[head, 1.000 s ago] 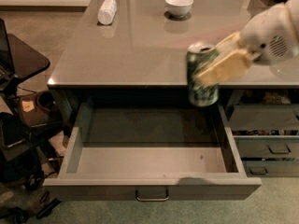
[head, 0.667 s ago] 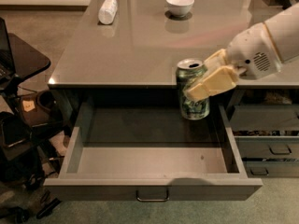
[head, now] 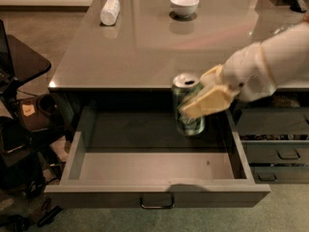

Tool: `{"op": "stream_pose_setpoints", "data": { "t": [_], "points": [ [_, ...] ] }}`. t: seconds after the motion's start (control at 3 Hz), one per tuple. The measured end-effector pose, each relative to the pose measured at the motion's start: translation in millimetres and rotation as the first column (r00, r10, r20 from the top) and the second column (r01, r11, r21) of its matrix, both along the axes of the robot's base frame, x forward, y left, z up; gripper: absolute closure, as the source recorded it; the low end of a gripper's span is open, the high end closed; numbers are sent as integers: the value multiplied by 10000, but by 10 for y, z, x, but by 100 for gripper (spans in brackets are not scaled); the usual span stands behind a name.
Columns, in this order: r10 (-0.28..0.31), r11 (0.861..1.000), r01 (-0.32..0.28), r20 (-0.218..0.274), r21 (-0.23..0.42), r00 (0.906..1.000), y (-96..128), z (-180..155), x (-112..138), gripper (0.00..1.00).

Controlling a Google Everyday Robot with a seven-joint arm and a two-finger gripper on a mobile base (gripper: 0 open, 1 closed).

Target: Place green can into top drawer

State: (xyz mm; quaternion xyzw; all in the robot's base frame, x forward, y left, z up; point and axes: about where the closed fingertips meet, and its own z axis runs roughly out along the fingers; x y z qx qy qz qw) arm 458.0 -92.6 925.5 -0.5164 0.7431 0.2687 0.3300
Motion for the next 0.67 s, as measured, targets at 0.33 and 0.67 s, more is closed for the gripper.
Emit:
{"op": "stream_pose_setpoints", "data": {
  "t": [0.33, 0.67],
  "points": [
    [-515, 9983, 504, 383, 285, 9979, 204, -360, -167, 100],
    [-957, 9953, 950, 339, 208, 9948, 216, -602, -149, 100]
  ]
}}
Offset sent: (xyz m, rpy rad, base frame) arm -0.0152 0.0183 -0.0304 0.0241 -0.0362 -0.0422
